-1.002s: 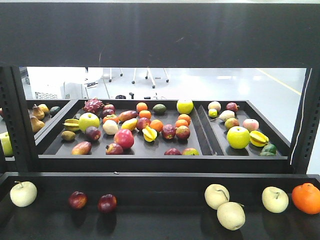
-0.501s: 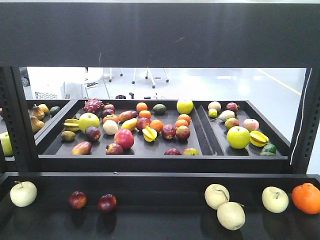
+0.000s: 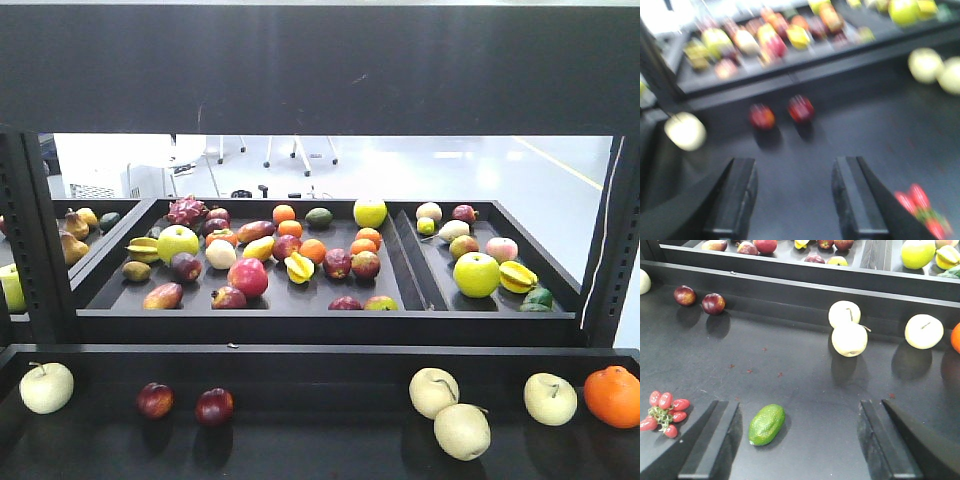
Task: Pick snacks and fruit into basket
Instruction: 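Lower the left gripper onto the red cherry-tomato bunch and grasp it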
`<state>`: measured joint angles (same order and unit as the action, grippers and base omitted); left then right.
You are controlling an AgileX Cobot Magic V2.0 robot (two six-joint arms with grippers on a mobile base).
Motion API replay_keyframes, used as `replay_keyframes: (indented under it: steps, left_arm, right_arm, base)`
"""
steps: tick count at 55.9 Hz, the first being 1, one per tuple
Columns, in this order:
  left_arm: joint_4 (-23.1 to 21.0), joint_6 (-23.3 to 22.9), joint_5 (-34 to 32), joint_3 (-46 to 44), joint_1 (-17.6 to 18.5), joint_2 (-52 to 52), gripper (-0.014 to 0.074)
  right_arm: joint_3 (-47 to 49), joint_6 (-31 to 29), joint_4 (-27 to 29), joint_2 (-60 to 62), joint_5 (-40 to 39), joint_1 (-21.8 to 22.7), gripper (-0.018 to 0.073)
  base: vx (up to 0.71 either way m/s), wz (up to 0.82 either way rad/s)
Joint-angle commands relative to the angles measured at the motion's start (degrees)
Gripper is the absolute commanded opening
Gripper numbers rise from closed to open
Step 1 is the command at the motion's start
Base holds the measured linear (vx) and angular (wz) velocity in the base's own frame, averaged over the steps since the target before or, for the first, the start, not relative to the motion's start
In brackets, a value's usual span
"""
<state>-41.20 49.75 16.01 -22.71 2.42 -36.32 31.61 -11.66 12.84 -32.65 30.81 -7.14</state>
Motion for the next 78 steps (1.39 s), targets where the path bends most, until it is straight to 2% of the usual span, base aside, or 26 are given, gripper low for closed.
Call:
replay_keyframes:
  steps: [1, 6, 13, 17, 20, 27, 30, 38, 51, 58, 63, 68, 73, 78]
  left_arm:
    - [-0.9, -0.4, -1.5, -3.2, 0.1, -3.4, 0.0512]
    - [-0.9, -0.4, 1.7, -5.9, 0.1, -8.8, 0.0542]
    - [-2.9, -0.2, 10.0, -11.7, 0.1, -18.2, 0.0547]
    - [-4.4, 1.5, 13.3, -15.0, 0.8, -23.9, 0.0547]
    - [-5.1, 5.1, 14.3, -17.1, 1.9, -27.7, 0.0547]
    - [-5.5, 15.9, 13.9, -21.3, 6.1, -36.7, 0.0547]
    - [-5.5, 18.1, 13.3, -22.6, 8.0, -40.0, 0.0547]
    - [-5.5, 21.0, 11.1, -25.3, 13.7, -48.0, 0.0547]
    - [-5.4, 21.0, 7.5, -29.5, 21.9, -59.8, 0.0547]
    - [-5.3, 21.0, 6.5, -32.4, 24.1, -64.8, 0.0547]
    - [-5.2, 21.1, 8.3, -34.3, 24.7, -67.9, 0.0547]
    - [-2.3, 22.3, 10.6, -35.7, 25.2, -70.0, 0.0546]
    - [2.8, 23.6, 12.5, -36.6, 25.9, -72.2, 0.0546]
    - [5.9, 23.4, 11.6, -36.8, 26.2, -73.6, 0.0546]
  right_arm:
    - [1.7, -0.6, 0.3, -0.4, -4.7, 0.3, 0.0529]
    - [1.7, -0.6, 0.3, -0.4, -4.7, 0.3, 0.0529]
    - [1.7, -0.6, 0.3, -0.4, -4.7, 0.3, 0.0529]
    - [1.7, -0.6, 0.3, -0.4, -4.7, 0.3, 0.0529]
    - [1.7, -0.6, 0.3, -0.4, -4.7, 0.3, 0.0529]
    - [1.7, -0.6, 0.3, -0.4, -4.7, 0.3, 0.0529]
    - [1.7, -0.6, 0.3, -0.4, -4.7, 0.3, 0.0529]
    - [1.7, -0.6, 0.3, -0.4, -4.6, 0.3, 0.0529]
    - [1.7, -0.6, 0.3, -0.4, -3.8, 0.3, 0.0529]
    - [1.7, -0.6, 0.3, -0.4, -3.4, 0.3, 0.0529]
    - [1.7, -0.6, 0.3, -0.4, -2.5, 0.3, 0.0529]
    - [1.7, -0.6, 0.3, -0.4, -1.7, 0.3, 0.0529]
    - [1.7, -0.6, 0.3, -0.4, -1.0, 0.3, 0.0529]
    - [1.7, -0.6, 0.3, -0.4, -1.0, 0.3, 0.0529]
  base:
    - [0.0, 0.0]
    - [0.0, 0.0]
    - [0.0, 0.0]
    - [0.0, 0.0]
    - [0.0, 0.0]
    - [0.0, 0.0]
    - [0.0, 0.0]
    - [0.0, 0.0]
    - [0.0, 0.0]
    - [0.0, 0.0]
    - [0.0, 0.0]
    - [0.0, 0.0]
    - [0.0, 0.0]
    - [0.0, 0.0]
